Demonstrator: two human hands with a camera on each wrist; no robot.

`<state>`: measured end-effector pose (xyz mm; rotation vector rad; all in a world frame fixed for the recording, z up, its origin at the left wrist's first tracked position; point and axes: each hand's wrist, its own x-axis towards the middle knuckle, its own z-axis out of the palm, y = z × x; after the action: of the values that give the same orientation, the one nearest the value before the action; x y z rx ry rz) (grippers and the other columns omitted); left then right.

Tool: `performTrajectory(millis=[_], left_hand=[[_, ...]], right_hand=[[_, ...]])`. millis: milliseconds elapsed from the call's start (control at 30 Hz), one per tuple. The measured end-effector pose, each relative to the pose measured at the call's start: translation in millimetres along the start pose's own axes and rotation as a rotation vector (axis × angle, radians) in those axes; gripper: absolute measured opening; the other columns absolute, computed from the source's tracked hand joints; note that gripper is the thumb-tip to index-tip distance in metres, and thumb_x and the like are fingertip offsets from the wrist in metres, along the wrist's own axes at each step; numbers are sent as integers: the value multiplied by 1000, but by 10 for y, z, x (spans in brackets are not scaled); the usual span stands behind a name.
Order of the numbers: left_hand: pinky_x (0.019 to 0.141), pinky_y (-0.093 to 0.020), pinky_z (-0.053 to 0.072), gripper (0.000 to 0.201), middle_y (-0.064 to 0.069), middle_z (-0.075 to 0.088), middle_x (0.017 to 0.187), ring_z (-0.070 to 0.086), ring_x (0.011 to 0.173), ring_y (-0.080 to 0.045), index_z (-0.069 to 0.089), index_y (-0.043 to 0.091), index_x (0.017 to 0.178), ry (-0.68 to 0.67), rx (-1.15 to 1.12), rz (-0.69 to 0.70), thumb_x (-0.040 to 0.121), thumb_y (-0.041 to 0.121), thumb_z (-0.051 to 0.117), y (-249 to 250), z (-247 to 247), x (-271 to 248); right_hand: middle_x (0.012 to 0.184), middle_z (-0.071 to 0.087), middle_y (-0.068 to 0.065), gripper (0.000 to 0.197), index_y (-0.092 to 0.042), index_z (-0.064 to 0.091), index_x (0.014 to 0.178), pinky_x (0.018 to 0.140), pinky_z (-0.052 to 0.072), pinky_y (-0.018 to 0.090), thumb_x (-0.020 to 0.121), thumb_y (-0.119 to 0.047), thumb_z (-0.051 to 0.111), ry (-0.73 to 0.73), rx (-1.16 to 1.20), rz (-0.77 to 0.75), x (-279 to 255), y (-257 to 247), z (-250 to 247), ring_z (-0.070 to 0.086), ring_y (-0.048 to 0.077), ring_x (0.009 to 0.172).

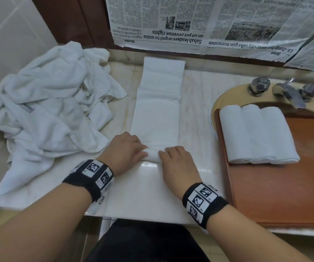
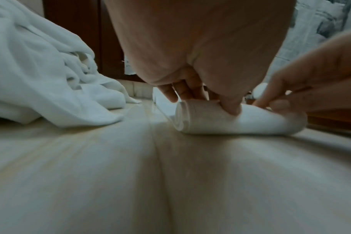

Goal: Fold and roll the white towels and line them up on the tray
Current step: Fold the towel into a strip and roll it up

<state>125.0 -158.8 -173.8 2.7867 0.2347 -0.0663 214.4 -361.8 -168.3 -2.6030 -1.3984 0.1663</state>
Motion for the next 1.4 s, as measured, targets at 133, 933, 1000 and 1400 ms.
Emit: performTrajectory(millis=[133,933,1000,1400], left_hand=[[88,-36,46,25,13,70,97,61,94,-14,65,36,108,7,-167,-183,91,54,67,24,-116,110],[86,-35,36,30,12,66,100,53,100,-18,64,34,112,8,-56,-152,94,58,58,-198,-213,436],[86,-36,40,27,13,65,97,52,97,-17,55,34,107,68,-134,-207,92,56,62,-197,-211,452],[66,-43,51,27,-6,63,105,54,90,-33,77,21,93,262,114,-211,90,47,71,-11,-64,496]], right_hand=[[109,61,11,36,-15,71,104,75,48,39,69,-13,78,-14,-95,86,109,-15,-17,56,32,99],[93,58,7,28,-10,70,105,69,46,36,77,-5,70,-114,-50,14,646,226,-104,55,28,87],[99,62,7,21,-10,66,113,78,48,39,93,-17,62,-188,48,-4,746,300,-214,56,29,96],[120,60,15,40,-11,69,112,79,49,41,74,-20,78,-18,-127,62,833,251,-102,54,34,108]])
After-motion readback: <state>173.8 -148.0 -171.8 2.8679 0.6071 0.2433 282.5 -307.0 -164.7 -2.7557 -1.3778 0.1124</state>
